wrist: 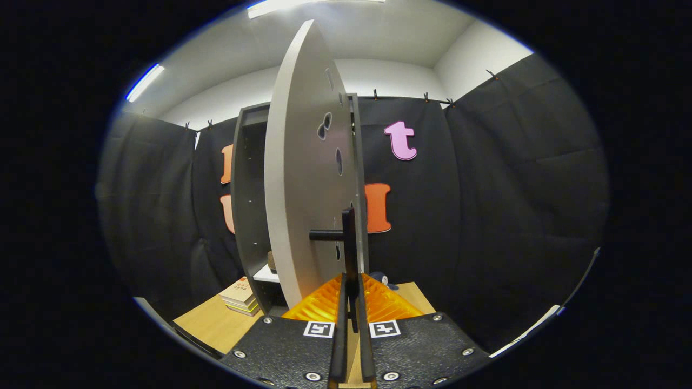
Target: Open the shoe cabinet door, grab the shoes and put them into the shoe cabinet, then close the shoe cabinet door.
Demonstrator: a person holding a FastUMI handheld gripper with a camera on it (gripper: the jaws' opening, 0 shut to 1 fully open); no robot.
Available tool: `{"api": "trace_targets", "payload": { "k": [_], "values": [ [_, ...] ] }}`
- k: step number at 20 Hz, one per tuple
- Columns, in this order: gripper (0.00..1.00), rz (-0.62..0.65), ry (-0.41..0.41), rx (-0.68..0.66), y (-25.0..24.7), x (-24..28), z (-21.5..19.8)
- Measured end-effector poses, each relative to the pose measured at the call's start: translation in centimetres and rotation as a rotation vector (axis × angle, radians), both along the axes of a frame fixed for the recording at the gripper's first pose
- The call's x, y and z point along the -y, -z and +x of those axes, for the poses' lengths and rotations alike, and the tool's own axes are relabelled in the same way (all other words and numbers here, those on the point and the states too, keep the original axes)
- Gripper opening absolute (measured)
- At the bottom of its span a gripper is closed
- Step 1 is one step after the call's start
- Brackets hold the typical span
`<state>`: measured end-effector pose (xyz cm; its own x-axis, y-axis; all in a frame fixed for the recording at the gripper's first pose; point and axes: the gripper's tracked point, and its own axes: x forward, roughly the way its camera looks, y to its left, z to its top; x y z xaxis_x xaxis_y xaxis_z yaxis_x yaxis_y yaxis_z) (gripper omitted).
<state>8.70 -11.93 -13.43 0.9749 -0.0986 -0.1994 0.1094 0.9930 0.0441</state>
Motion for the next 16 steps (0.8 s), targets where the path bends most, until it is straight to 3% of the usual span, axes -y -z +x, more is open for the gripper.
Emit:
{"api": "trace_targets", "payload": {
  "k": [6, 16],
  "values": [
    [0.09, 0.012, 0.059, -0.004, 0.2, 5.6, -1.6],
    [0.08, 0.001, 0.009, -0.011, -0.3, 4.9, -4.0]
  ]
}}
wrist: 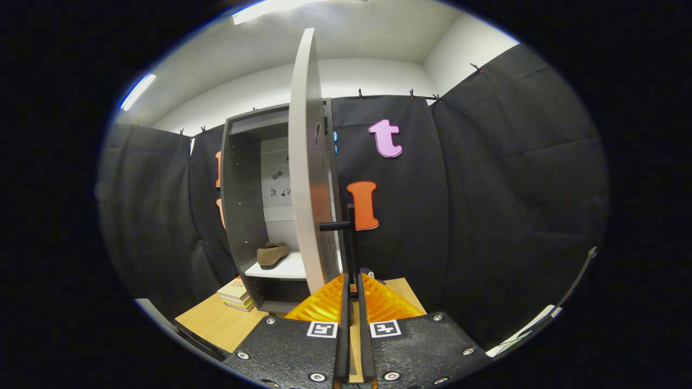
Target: Open the shoe cabinet door, grab the shoes and put them into the shoe cabinet, then close the shoe cabinet door.
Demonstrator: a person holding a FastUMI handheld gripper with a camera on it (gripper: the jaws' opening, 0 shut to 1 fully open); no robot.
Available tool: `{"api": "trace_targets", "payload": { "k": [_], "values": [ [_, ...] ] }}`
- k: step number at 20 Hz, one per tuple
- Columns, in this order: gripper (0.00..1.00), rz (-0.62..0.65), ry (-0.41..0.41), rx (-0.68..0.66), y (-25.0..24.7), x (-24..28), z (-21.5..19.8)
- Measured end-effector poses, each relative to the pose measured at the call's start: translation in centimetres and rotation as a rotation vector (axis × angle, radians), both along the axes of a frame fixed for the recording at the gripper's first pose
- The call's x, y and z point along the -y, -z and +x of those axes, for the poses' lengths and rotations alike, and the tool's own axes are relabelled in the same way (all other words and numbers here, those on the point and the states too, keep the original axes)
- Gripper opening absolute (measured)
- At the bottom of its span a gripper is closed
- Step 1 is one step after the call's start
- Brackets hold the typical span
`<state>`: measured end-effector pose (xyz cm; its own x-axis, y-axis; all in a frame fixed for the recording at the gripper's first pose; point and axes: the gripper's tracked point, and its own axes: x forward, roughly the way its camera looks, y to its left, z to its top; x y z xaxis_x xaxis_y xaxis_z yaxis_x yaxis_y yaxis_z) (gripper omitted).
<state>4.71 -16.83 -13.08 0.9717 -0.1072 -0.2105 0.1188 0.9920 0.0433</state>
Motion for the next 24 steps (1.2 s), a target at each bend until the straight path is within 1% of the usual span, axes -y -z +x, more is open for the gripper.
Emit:
{"api": "trace_targets", "payload": {
  "k": [3, 5, 7, 10, 11, 12, 14, 16, 18, 19, 24],
  "values": [
    [0.08, -0.039, 0.014, 0.006, -0.9, -1.0, -1.6],
    [0.08, -0.035, 0.002, 0.021, -1.7, -3.1, -2.4],
    [0.08, -0.044, 0.008, 0.047, -2.4, -4.7, -3.0],
    [0.1, -0.024, 0.009, 0.051, -2.2, -8.0, -3.2],
    [0.15, -0.018, 0.005, 0.042, -1.7, -9.3, -3.1],
    [0.19, -0.016, 0.005, 0.032, -1.2, -10.5, -2.8],
    [0.29, -0.016, 0.013, 0.014, -0.1, -12.7, -2.4],
    [0.42, -0.012, 0.013, -0.004, 1.3, -14.9, -1.9],
    [0.51, -0.001, 0.013, -0.02, 3.2, -16.8, -1.3],
    [0.54, -0.001, 0.015, -0.03, 4.0, -17.6, -1.1],
    [0.58, 0.02, 0.005, -0.129, 10.0, -21.0, -0.6]
  ]
}}
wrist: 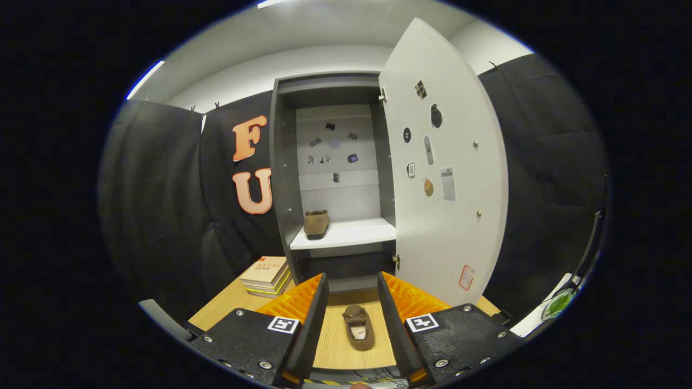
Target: Open the shoe cabinet door, grab the shoes and put them into the shoe cabinet, then close the shoe cabinet door.
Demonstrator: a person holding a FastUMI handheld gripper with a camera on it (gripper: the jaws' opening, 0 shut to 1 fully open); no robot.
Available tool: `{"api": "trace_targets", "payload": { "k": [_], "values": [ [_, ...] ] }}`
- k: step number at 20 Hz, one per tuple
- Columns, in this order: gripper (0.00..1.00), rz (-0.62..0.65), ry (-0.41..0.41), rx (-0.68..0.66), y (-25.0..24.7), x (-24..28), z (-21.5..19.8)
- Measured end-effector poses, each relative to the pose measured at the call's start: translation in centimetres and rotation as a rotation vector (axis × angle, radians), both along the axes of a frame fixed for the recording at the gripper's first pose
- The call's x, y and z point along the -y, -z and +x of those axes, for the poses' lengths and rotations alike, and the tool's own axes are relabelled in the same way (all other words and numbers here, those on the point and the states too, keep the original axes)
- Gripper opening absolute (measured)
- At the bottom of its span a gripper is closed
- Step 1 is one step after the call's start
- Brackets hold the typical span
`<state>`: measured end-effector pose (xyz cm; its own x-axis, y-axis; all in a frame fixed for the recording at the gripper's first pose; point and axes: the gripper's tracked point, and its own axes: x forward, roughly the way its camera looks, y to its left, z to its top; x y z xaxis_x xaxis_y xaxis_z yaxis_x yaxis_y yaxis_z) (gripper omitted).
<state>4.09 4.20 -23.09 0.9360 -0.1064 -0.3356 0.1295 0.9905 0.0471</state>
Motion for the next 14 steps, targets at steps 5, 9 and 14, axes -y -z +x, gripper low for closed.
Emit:
{"api": "trace_targets", "payload": {
  "k": [5, 9, 14],
  "values": [
    [0.59, -0.031, -0.037, -0.091, 6.5, -1.5, 1.5],
    [0.59, 0.018, -0.057, -0.158, 12.1, -1.6, 2.8],
    [0.64, 0.062, -0.06, -0.236, 18.3, -0.8, 4.2]
  ]
}}
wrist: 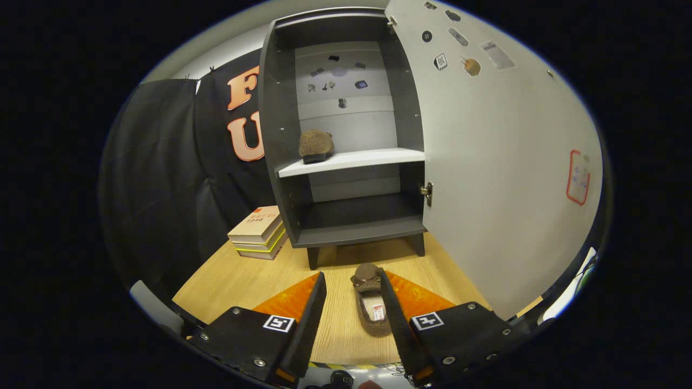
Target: Open the shoe cabinet door, grab the shoes and put them into the shoe cabinet, then close the shoe cabinet door.
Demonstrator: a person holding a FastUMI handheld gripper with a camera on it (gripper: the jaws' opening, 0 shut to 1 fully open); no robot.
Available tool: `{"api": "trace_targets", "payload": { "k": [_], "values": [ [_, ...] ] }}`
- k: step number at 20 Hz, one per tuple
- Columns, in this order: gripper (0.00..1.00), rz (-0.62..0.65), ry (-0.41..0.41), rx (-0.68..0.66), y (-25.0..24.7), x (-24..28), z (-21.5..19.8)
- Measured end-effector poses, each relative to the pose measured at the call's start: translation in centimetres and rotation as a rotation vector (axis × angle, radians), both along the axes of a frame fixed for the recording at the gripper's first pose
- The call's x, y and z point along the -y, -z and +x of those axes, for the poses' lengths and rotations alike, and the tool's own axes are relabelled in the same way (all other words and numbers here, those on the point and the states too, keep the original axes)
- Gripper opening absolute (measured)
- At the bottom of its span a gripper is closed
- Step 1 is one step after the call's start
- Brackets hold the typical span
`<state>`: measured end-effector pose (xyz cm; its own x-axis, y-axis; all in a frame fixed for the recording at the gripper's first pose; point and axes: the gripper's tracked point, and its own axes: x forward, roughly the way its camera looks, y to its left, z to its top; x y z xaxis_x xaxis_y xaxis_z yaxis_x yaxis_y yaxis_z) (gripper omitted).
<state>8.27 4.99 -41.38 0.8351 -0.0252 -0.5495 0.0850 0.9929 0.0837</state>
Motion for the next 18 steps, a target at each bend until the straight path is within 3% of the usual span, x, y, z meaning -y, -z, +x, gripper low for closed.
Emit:
{"api": "trace_targets", "payload": {
  "k": [8, 13, 18],
  "values": [
    [0.74, 0.068, -0.038, -0.112, 7.9, -1.5, 3.9],
    [0.82, 0.029, -0.067, -0.153, 11.8, -1.5, 4.8],
    [0.83, 0.02, -0.084, -0.206, 15.4, -1.4, 5.4]
  ]
}}
